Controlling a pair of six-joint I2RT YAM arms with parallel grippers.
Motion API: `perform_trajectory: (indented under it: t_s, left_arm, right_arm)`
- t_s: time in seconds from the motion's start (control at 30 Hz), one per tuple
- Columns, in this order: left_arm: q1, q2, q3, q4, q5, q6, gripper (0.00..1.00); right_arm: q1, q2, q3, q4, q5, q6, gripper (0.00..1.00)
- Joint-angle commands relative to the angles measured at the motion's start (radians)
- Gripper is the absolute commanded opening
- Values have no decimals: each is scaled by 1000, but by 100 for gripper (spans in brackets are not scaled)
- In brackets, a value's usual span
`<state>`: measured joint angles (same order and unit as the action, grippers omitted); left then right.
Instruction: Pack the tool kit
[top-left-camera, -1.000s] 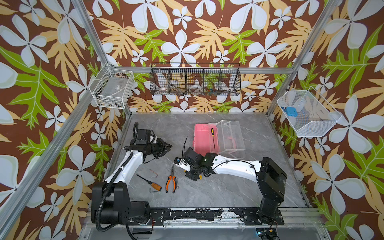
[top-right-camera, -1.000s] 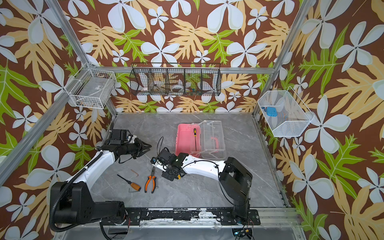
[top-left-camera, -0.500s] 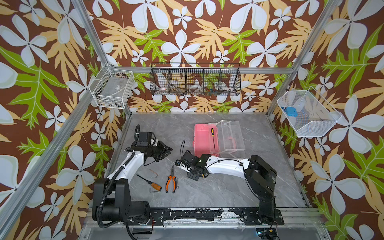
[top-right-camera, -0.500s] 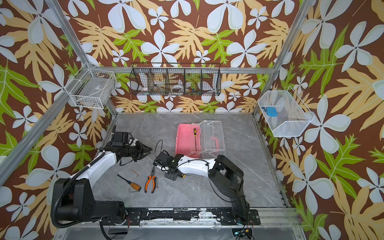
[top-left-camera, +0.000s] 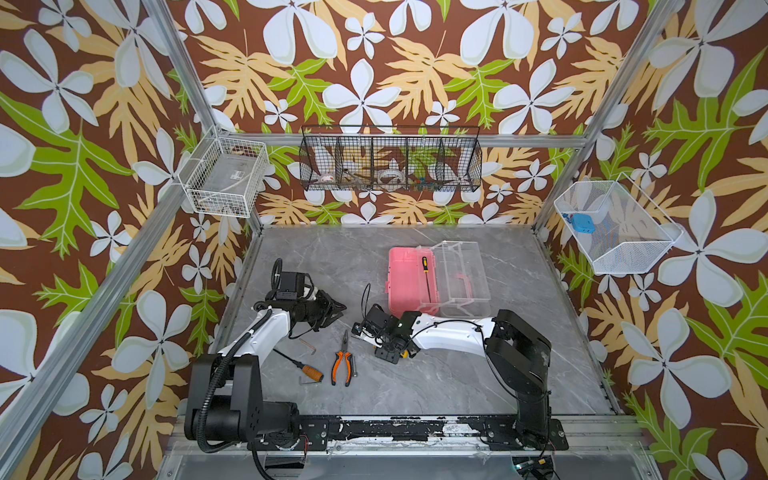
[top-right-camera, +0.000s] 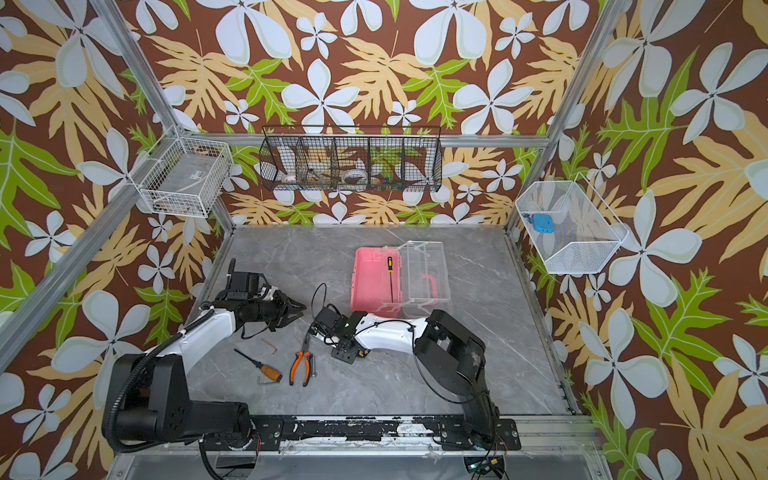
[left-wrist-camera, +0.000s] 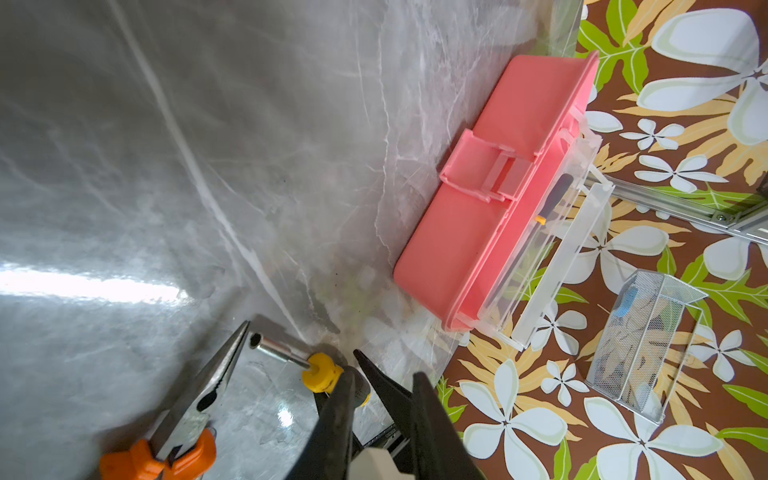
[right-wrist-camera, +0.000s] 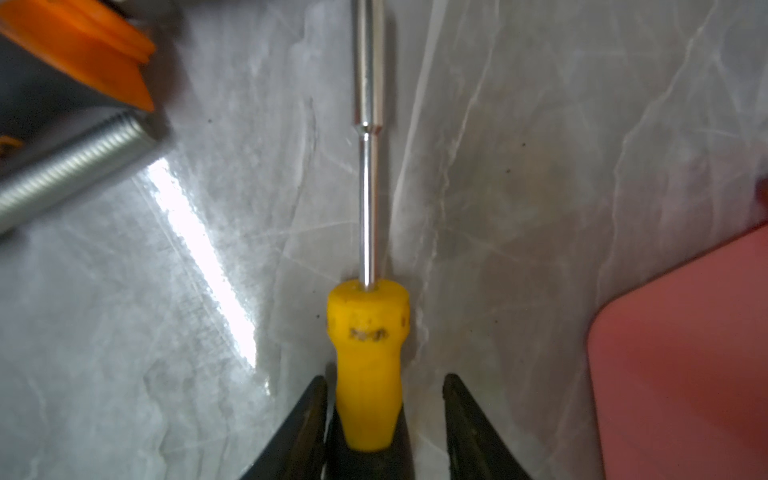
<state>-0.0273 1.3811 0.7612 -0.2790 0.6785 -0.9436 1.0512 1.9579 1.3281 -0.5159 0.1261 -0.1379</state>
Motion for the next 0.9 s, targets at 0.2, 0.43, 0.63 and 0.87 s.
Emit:
perform_trajectory:
  t_s: [0.2,0.43,0.63,0.87]
  left_arm:
    - [-110,87,137,-11,-83,49,25]
    - [-159,166,138,-17,-131,97,0]
    - [-196,218,131,-10,-161,120,0]
    - [-268,281,133,-17,-192,150,0]
  right_arm:
    - [-16,-128,41,-20,-101,98,53]
    - [-12,-266,-155,22,-251,215,0]
    - [-7,-297,-297,92,-305,295,0]
    - [-33,-219,-307,114,-285,323,0]
